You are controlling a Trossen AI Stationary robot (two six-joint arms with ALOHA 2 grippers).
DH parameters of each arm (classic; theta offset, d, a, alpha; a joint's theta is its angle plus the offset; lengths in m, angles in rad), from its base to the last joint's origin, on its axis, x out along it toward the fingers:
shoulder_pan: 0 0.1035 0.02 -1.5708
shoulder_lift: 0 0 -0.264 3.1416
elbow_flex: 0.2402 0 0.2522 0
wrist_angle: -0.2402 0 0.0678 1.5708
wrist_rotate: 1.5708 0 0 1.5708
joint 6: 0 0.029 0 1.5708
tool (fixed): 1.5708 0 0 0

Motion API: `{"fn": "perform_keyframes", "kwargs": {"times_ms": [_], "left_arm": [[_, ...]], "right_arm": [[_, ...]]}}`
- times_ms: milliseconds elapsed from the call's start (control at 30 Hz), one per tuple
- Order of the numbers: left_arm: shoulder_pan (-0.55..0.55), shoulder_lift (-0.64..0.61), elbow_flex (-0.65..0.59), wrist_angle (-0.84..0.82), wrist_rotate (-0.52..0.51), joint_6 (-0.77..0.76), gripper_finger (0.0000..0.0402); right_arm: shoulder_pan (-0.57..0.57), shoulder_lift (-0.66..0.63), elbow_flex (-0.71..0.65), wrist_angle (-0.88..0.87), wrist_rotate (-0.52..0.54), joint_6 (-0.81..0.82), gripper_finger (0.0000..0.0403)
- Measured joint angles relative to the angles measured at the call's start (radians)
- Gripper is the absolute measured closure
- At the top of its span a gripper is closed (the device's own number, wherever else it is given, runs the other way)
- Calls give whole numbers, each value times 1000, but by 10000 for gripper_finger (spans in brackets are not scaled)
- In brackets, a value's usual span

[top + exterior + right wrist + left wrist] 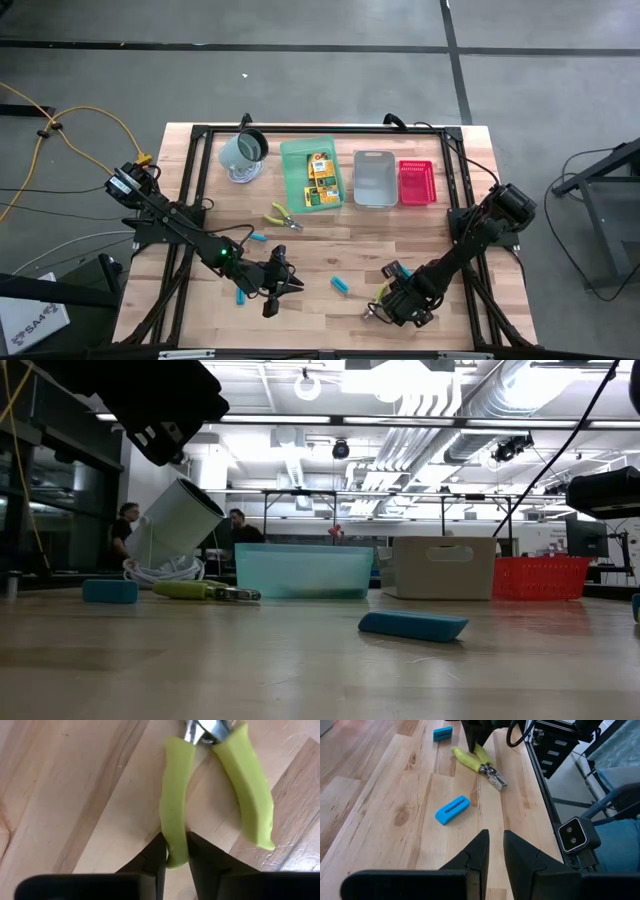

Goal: Pick & Place School Supplies
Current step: Put the right green puncher into the gray bin

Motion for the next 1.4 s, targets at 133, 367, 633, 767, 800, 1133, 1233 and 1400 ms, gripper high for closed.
{"fn": "perform_keyframes", "kwargs": {"times_ms": [133,367,633,767,800,1133,1233,1400], "left_arm": [[0,0,0,0,0,0,348],[0,0,0,0,0,0,348],[0,0,0,0,1,0,348],[0,0,0,0,1,0,348],[0,0,0,0,1,0,348],[0,0,0,0,3,0,348],[0,0,0,1,5,0,348],[0,0,0,0,5,0,348]], "right_arm": [[0,0,0,0,1,0,350],[0,1,0,-2,13,0,361],[0,-1,0,-5,22,-33,363],[1,-15,-1,-13,48,-34,363],[1,-22,-3,-15,56,-34,363],[-6,-116,-4,-12,154,-6,365],[-29,-147,-2,-10,173,81,365],[-86,-192,-2,-9,176,228,366]]}}
